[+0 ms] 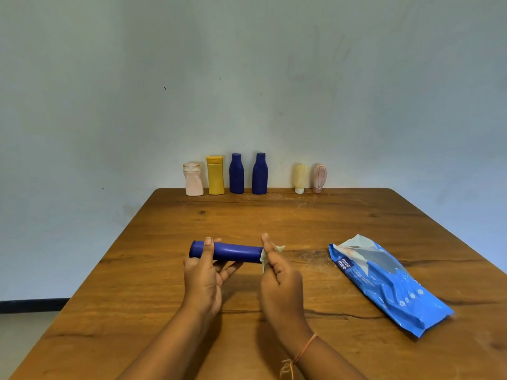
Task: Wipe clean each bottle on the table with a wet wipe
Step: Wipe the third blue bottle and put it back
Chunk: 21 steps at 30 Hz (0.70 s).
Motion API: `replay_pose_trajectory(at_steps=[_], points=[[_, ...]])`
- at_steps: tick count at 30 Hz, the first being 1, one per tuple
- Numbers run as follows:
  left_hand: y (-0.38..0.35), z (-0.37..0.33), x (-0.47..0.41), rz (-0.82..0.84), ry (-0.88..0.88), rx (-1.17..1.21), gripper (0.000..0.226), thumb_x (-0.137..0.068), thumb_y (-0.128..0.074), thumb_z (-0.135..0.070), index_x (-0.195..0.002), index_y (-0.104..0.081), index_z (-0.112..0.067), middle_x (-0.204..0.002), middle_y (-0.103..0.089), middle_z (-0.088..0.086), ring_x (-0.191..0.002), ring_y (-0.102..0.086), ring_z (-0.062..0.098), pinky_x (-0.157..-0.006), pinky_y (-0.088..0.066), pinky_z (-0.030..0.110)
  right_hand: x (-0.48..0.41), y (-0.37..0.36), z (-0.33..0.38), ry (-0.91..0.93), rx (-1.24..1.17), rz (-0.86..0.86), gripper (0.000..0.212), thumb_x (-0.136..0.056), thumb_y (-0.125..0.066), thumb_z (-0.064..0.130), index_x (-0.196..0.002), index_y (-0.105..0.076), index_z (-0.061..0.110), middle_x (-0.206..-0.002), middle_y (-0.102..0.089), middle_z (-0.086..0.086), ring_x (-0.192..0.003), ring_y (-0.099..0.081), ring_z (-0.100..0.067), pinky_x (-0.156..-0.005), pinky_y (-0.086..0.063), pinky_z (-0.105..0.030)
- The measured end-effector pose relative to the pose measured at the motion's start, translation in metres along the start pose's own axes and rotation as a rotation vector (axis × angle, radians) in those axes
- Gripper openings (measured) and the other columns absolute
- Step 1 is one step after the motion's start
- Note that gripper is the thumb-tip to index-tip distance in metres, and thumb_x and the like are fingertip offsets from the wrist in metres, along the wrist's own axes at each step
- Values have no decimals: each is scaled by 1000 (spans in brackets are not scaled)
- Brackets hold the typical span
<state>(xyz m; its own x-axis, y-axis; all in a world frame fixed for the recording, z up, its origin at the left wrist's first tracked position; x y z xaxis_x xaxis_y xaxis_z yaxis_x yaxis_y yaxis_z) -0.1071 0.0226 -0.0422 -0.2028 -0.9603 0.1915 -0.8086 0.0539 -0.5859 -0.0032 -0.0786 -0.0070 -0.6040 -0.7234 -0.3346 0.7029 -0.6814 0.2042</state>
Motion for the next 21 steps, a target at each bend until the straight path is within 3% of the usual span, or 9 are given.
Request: replay_pose_trajectory(at_steps=[3, 7, 10, 14, 17, 21], points=[[2, 10, 5, -9, 72, 64, 5, -94, -47, -17, -94, -44, -12, -99, -59, 13, -97, -60, 30, -81, -51, 53, -6, 6, -8, -114, -168, -96, 42, -96, -40, 1, -132, -43, 22, -129, -43, 21, -124, -35, 5, -99, -35, -7], [0, 14, 8, 5, 118, 103, 6, -94, -47, -17, -96, -46, -11, -100, -60, 14, -97, -60, 31, -76, -50, 51, -14, 16, -25, -270, -381, -208, 36, -95, -42, 3, -127, -53, 18, -131, -54, 7, -123, -47, -6, -104, -41, -30], [-5, 15, 12, 16, 163, 174, 5, -95, -47, -17, -96, -44, -12, -100, -60, 15, -93, -61, 30, -77, -49, 53, -16, 16, -37, -364, -456, -234, 36, -94, -43, 0, -123, -56, 16, -125, -58, 5, -117, -51, -8, -101, -44, -33], [-7, 14, 11, 30, 147, 140, 11, -93, -50, -20, -99, -46, -12, -101, -61, 15, -95, -61, 29, -71, -52, 48, -9, 11, -54, -481, -436, -217, 34, -93, -42, 0, -115, -61, 18, -114, -63, 1, -106, -56, -14, -95, -46, -34], [-8, 10, 8, 23, 119, 25, 16, -90, -53, -27, -100, -44, -18, -100, -60, 16, -95, -61, 29, -76, -53, 49, -2, 5, -60, -538, -388, -154, 34, -91, -41, -2, -96, -67, 18, -91, -69, -9, -89, -63, -23, -81, -51, -37], [-21, 6, 6, 122, 92, -62, 20, -90, -55, -18, -95, -36, -24, -104, -57, 16, -101, -60, 30, -87, -49, 54, -9, 1, -69, -586, -343, -103, 33, -88, -42, -5, -90, -67, 17, -88, -69, -13, -86, -65, -27, -81, -52, -41]])
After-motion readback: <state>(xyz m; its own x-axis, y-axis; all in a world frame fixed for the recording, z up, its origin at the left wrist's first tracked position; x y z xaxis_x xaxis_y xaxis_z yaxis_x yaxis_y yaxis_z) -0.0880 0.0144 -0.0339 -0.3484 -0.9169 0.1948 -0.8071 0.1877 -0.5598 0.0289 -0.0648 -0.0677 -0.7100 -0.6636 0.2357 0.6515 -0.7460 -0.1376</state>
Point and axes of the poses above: each hand's wrist, its own x-axis away from the middle knuckle, its own y-axis out of the back of the hand, z = x × y, the point moved 8 cm from there along -x, towards the middle knuckle
